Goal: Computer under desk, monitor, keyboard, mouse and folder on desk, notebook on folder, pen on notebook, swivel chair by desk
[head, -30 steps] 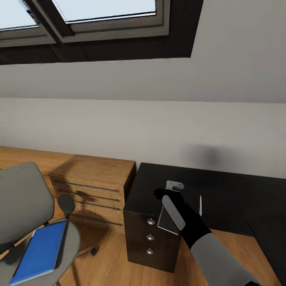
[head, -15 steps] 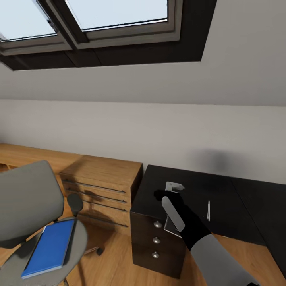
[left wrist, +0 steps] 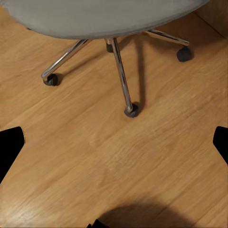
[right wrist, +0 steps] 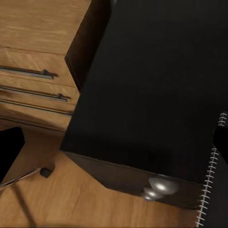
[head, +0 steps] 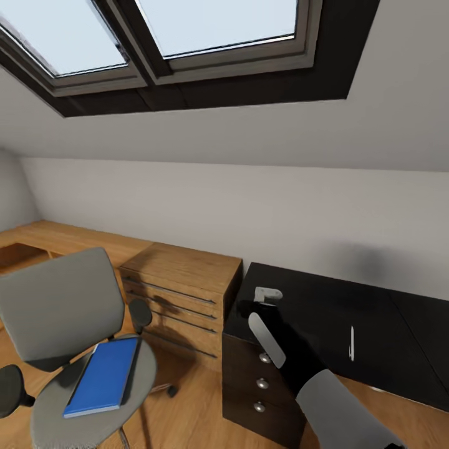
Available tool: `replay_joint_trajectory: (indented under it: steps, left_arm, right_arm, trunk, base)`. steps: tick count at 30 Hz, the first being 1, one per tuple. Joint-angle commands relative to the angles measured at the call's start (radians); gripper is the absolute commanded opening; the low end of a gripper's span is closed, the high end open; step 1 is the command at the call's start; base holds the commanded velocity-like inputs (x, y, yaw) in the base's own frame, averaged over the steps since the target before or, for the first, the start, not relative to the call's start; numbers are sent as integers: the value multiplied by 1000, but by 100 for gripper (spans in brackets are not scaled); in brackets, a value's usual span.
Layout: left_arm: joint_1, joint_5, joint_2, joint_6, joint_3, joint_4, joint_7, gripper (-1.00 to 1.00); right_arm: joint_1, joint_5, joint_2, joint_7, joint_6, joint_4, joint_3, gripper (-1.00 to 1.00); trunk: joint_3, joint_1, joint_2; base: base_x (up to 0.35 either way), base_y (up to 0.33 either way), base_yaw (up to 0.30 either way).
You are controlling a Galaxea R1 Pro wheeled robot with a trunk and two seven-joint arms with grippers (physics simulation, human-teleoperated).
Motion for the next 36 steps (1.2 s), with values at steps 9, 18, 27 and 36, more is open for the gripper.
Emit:
replay_joint_trajectory:
  steps: [9,18,27,36]
  left_arm:
    - [-1,10,0,-7,0,0,2,100]
    - [-1,11,2,-7,3,0,2,100]
    - [-1,11,2,-5,2,0,2,100]
    - [-1,13,2,-5,2,0,2,100]
  right_arm:
    - [-1,-7,3,-12,-187,90,181,100]
    - [-1,1,38,-12,-228,140,210,100]
    - [-1,1,38,-12,-239,158,212,100]
    - [-1,1,38,-12,-248,163,212,100]
  trunk:
    - [0,0,-1]
    - [0,0,-1]
    - [0,0,-1]
    - [-3,0,-1]
  base:
    - [0,0,275]
    - [0,151,281]
    - [0,227,281]
    - [0,16,280]
